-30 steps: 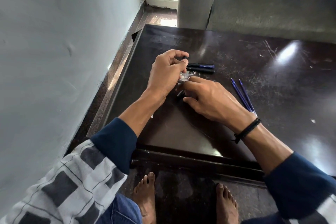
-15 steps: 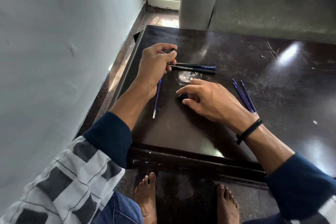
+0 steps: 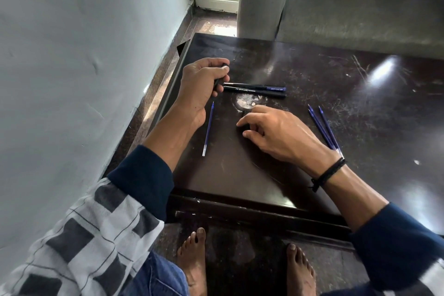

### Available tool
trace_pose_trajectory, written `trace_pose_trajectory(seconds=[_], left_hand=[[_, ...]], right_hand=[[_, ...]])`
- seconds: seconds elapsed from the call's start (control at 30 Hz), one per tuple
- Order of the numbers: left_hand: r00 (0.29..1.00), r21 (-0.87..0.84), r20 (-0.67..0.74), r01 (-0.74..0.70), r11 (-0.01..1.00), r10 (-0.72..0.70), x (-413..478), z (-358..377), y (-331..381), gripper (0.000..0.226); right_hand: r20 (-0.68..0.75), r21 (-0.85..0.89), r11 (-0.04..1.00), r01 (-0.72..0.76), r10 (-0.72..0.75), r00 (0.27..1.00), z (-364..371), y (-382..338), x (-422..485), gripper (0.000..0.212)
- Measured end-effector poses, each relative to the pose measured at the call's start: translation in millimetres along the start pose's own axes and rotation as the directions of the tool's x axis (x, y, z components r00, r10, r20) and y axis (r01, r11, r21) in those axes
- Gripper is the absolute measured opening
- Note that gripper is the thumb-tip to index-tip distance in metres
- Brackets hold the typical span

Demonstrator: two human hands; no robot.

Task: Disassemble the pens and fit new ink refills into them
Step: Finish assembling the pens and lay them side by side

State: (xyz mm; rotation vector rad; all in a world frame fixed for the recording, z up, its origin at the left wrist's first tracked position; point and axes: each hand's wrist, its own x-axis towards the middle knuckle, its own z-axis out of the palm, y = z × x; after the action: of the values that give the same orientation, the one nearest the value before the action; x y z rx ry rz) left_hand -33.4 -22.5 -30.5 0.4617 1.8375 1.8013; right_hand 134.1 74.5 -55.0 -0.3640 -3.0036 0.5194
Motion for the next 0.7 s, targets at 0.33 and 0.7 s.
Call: trace_pose_trajectory(seconds=[0.33, 0.7], left_hand=[[1.0, 0.023, 0.028, 0.009, 1.0, -0.009, -2.7, 3.3, -1.3, 0.014], [0.997, 0.052, 0.081, 0.01, 0.999, -0.014, -1.8, 4.5, -3.1, 0.016]], right_hand=[[-0.078, 0.035, 0.995, -0.091, 0.093, 0.993, 0.3, -1.3, -1.1, 0.02], [-0.038, 0.026, 0.996, -0.081, 0.082, 0.996, -2.4, -4.6, -3.6, 0.01]])
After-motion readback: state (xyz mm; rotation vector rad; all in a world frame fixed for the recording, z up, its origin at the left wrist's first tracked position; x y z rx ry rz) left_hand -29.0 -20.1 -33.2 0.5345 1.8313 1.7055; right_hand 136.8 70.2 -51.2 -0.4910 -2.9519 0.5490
